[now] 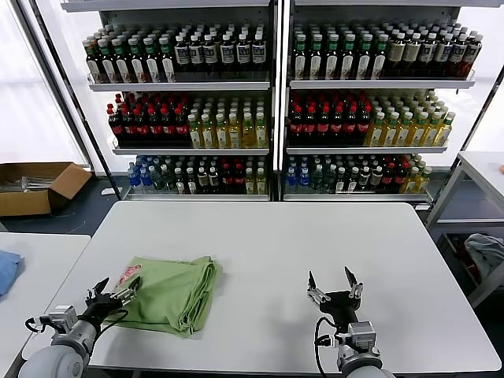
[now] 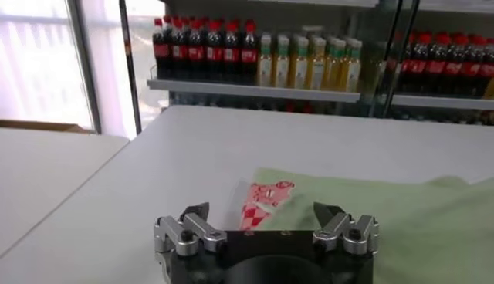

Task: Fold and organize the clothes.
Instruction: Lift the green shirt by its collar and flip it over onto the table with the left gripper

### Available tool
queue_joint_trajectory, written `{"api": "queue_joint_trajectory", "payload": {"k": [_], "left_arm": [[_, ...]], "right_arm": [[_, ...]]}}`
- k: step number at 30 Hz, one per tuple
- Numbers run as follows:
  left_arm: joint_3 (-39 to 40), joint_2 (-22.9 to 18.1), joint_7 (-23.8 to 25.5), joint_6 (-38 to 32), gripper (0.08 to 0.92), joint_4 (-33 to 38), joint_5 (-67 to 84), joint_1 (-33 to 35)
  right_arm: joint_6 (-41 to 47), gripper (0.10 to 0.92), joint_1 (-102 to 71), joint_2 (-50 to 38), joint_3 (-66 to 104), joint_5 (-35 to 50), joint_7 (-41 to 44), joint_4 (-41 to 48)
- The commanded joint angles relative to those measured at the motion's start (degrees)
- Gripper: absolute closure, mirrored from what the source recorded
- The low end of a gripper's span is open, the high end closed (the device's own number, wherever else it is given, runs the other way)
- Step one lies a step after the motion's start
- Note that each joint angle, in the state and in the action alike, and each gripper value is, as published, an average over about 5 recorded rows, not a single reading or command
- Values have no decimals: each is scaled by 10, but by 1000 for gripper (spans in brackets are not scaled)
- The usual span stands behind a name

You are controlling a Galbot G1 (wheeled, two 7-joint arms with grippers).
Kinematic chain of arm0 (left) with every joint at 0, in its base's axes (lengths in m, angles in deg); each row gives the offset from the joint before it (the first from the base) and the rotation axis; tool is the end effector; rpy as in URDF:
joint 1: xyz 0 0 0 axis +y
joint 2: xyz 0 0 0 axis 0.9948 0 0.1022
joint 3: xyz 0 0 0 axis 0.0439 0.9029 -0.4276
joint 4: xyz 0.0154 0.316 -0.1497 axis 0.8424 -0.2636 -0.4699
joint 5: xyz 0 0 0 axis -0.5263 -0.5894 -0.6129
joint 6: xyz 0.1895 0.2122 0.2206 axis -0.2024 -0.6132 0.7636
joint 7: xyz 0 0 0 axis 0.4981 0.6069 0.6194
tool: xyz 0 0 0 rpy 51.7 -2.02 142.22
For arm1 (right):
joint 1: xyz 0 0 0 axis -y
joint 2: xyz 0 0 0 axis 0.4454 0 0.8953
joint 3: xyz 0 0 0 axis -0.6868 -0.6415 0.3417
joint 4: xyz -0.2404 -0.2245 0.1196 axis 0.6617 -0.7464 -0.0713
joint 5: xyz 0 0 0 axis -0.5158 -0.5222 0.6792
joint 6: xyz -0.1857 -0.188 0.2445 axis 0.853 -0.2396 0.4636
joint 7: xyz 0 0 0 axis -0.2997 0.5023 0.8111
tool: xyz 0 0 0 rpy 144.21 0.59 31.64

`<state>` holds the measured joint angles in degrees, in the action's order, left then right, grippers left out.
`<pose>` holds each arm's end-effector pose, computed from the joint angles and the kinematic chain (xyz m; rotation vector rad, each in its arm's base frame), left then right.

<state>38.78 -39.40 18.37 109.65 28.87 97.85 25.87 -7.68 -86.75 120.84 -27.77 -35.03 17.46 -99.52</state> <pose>0.2484 0.1912 -0.3196 -0.0219 -2.7083 0.1103 0.2023 0.0196 -0.2752 0.0684 -2.9158 0.1644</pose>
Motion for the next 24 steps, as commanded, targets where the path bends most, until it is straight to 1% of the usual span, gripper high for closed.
{"api": "queue_joint_trajectory", "payload": {"k": [1, 7, 10, 13, 24], "left_arm": [[2, -4, 8, 8, 177, -24, 19, -2], [9, -10, 15, 10, 177, -26, 8, -1], [10, -14, 18, 10, 200, -25, 4, 0], [11, -17, 21, 8, 268, -24, 1, 2], [8, -29, 13, -4, 588, -19, -13, 2]], "right_arm": [[-1, 203, -3, 0, -1, -2, 1, -2], [-2, 203, -6, 0, 0, -2, 1, -2], [-4, 203, -7, 1, -1, -2, 1, -1], [-5, 203, -7, 2, -1, -3, 1, 1], [-4, 203, -1, -3, 1, -1, 1, -1]]}}
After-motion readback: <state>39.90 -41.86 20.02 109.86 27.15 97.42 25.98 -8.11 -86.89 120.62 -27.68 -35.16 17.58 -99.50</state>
